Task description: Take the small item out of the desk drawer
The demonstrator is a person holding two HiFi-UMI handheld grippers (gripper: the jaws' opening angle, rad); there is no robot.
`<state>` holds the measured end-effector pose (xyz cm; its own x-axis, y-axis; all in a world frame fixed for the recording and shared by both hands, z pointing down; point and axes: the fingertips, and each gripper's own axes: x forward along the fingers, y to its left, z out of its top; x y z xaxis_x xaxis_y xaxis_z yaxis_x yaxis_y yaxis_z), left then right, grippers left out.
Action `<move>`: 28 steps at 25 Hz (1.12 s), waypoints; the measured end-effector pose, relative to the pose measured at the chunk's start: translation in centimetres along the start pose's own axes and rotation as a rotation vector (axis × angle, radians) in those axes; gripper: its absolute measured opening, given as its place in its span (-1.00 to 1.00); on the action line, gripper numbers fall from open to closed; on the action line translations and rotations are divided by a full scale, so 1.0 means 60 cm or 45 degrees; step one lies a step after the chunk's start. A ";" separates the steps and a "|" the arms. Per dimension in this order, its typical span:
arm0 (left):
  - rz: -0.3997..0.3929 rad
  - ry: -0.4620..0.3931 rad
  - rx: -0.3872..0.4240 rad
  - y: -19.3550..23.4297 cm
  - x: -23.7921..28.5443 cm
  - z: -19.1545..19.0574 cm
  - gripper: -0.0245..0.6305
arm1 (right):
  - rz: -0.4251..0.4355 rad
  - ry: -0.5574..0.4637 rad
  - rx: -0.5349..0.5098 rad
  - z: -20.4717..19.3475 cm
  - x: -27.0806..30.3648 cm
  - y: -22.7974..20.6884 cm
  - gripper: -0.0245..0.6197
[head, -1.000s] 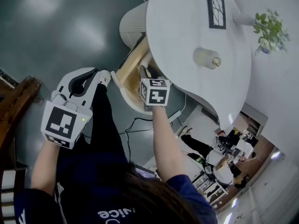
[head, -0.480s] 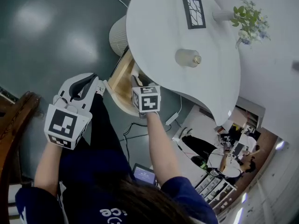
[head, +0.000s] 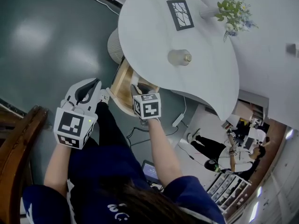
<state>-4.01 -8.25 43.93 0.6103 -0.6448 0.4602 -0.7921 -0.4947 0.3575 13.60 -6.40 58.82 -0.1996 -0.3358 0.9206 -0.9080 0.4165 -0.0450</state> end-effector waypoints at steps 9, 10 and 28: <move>0.007 0.034 -0.015 -0.009 -0.010 0.005 -0.91 | 0.017 -0.027 0.025 -0.005 -0.052 0.020 -0.62; 0.003 0.041 -0.014 -0.013 -0.014 0.006 -0.91 | 0.021 -0.030 0.028 -0.006 -0.061 0.025 -0.62; -0.169 0.068 0.118 -0.114 -0.006 0.028 -0.91 | 0.012 -0.204 0.108 -0.022 -0.182 0.057 -0.62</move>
<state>1.19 -5.62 39.98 0.7068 -0.5395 0.4576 -0.7000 -0.6267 0.3425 13.15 -0.20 49.15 -0.2579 -0.4652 0.8468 -0.9324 0.3496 -0.0919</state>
